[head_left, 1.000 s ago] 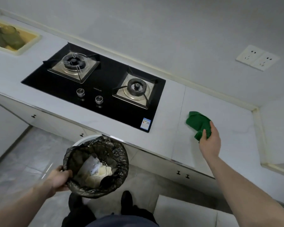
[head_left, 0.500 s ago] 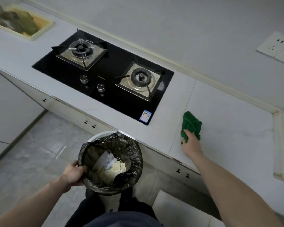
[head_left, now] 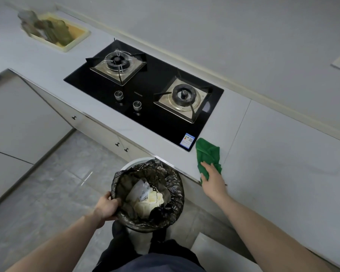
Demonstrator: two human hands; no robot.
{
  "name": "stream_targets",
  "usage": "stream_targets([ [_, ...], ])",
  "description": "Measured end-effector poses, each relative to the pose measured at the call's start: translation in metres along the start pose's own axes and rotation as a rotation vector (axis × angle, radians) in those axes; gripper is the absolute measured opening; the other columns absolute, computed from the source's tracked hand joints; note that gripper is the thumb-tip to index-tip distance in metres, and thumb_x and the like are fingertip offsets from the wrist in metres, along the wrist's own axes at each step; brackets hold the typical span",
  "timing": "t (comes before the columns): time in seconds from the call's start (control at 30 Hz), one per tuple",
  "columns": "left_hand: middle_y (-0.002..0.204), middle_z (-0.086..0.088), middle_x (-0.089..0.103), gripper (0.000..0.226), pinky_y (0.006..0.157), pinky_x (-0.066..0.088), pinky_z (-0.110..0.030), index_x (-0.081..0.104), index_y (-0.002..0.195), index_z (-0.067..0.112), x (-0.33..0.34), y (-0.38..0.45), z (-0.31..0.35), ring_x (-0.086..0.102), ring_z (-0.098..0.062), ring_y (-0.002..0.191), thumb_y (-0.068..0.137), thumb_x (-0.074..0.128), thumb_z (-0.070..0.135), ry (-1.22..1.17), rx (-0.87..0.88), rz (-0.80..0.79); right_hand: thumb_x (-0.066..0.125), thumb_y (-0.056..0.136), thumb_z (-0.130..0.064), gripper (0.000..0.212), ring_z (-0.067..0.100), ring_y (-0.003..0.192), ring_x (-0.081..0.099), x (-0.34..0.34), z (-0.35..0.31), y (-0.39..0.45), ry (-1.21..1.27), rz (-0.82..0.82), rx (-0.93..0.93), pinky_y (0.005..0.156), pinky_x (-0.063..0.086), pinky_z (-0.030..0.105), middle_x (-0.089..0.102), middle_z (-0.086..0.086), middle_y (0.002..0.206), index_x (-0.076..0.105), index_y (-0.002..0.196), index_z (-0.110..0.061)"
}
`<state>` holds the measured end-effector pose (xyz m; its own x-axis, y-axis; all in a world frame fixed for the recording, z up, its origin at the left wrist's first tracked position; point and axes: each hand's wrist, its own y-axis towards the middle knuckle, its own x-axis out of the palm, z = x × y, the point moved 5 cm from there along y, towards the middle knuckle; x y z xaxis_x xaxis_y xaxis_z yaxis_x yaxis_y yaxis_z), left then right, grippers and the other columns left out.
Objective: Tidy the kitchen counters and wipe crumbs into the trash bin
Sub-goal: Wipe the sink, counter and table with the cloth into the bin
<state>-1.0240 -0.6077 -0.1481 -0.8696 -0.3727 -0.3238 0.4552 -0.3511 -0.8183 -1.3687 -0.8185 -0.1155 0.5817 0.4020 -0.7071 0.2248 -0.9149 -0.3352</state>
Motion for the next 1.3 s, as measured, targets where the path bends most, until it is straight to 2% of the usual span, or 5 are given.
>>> stream_targets([
  [0.17, 0.086, -0.022, 0.071, 0.023, 0.07, 0.055, -0.071, 0.057, 0.101, 0.015, 0.007, -0.003, -0.008, 0.071, -0.04, 0.067, 0.085, 0.06, -0.002, -0.047, -0.026, -0.001, 0.052, 0.105, -0.025, 0.046, 0.008, 0.103, 0.061, 0.038, -0.051, -0.012, 0.098, -0.185, -0.019, 0.088, 0.05, 0.016, 0.052, 0.002, 0.149, 0.047, 0.149, -0.035],
  [0.33, 0.085, -0.022, 0.071, 0.024, 0.07, 0.055, -0.071, 0.056, 0.102, 0.015, 0.006, -0.006, -0.006, 0.072, -0.046, 0.072, 0.086, 0.058, -0.002, -0.058, -0.028, 0.006, 0.053, 0.103, -0.03, 0.043, -0.013, 0.072, 0.05, 0.077, -0.098, -0.041, 0.224, -0.348, -0.152, 0.068, 0.044, 0.009, 0.061, -0.008, 0.139, 0.05, 0.143, -0.046],
  [0.47, 0.086, -0.023, 0.071, 0.024, 0.07, 0.056, -0.07, 0.055, 0.101, 0.016, 0.004, -0.01, 0.0, 0.072, -0.047, 0.074, 0.087, 0.056, -0.003, -0.044, -0.022, 0.01, 0.054, 0.102, -0.029, 0.041, -0.004, 0.12, 0.055, 0.047, -0.097, -0.034, 0.267, -0.187, -0.163, 0.107, 0.046, 0.026, 0.058, -0.023, 0.136, 0.053, 0.14, -0.044],
  [0.97, 0.098, -0.027, 0.067, 0.028, 0.056, 0.059, -0.059, 0.052, 0.113, 0.007, -0.003, -0.002, 0.012, 0.072, -0.045, 0.068, 0.088, 0.057, -0.005, 0.041, -0.023, 0.011, 0.05, 0.104, -0.025, 0.046, 0.017, 0.132, 0.052, -0.152, 0.022, 0.03, 0.239, 0.579, -0.002, 0.11, 0.04, 0.03, 0.053, -0.003, 0.149, 0.047, 0.15, -0.026],
  [1.3, 0.098, -0.025, 0.068, 0.023, 0.048, 0.059, -0.047, 0.056, 0.108, 0.012, -0.003, 0.001, 0.014, 0.072, -0.039, 0.065, 0.091, 0.059, -0.002, 0.063, -0.031, 0.029, 0.044, 0.107, -0.019, 0.046, 0.027, 0.139, 0.046, -0.185, 0.058, 0.096, 0.025, 0.557, 0.163, 0.116, 0.037, 0.041, 0.046, 0.004, 0.155, 0.042, 0.153, -0.017],
])
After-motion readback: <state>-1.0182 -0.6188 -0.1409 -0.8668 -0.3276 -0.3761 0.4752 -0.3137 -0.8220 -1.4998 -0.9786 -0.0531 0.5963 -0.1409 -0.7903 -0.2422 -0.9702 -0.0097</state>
